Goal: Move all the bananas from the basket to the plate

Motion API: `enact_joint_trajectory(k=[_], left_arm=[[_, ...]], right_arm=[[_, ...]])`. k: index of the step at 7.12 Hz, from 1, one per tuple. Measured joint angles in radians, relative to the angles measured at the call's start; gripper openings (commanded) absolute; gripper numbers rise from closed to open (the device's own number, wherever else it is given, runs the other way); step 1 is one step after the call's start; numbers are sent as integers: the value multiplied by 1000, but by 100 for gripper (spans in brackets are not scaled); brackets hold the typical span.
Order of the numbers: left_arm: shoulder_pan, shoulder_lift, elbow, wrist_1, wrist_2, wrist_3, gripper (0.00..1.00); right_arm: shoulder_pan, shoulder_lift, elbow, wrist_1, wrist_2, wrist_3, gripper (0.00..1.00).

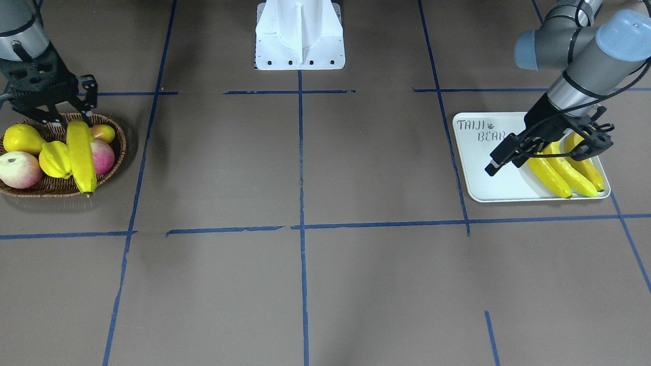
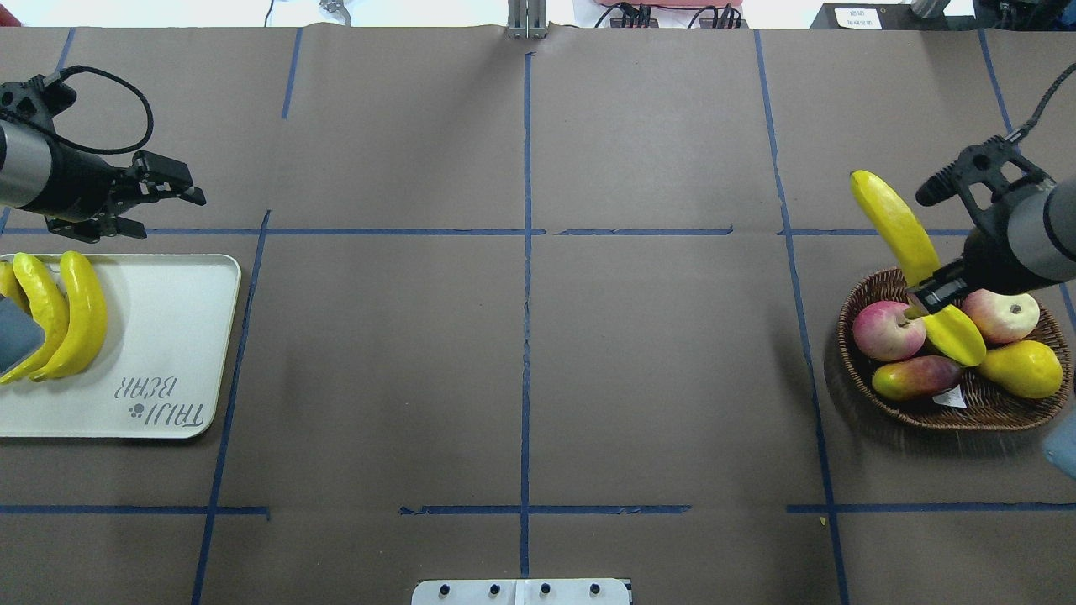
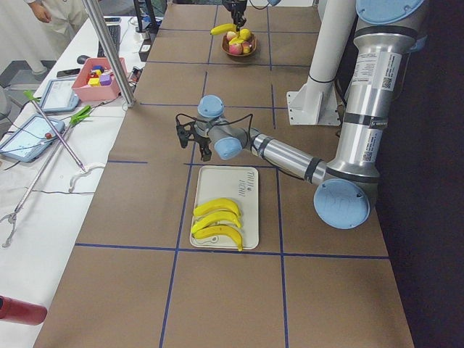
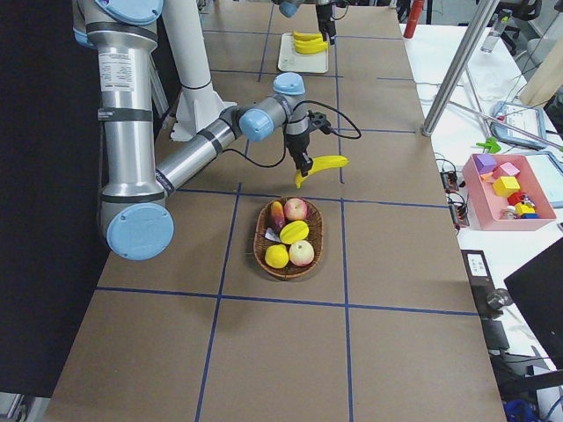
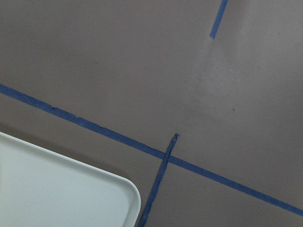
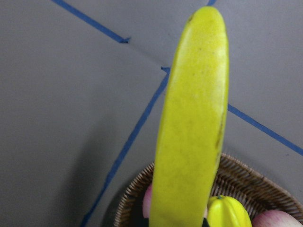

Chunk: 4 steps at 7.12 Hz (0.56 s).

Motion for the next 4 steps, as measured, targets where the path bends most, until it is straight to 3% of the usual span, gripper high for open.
enact_joint_trajectory(k=[2,4], left_arm=[[24,-44,-29,-87,1,-95,100],[84,-108,-20,-162,5,-161,100]], right_arm=[[-45,188,-128,40,35,211,1],[-111,254,-224,213,27,370,1]])
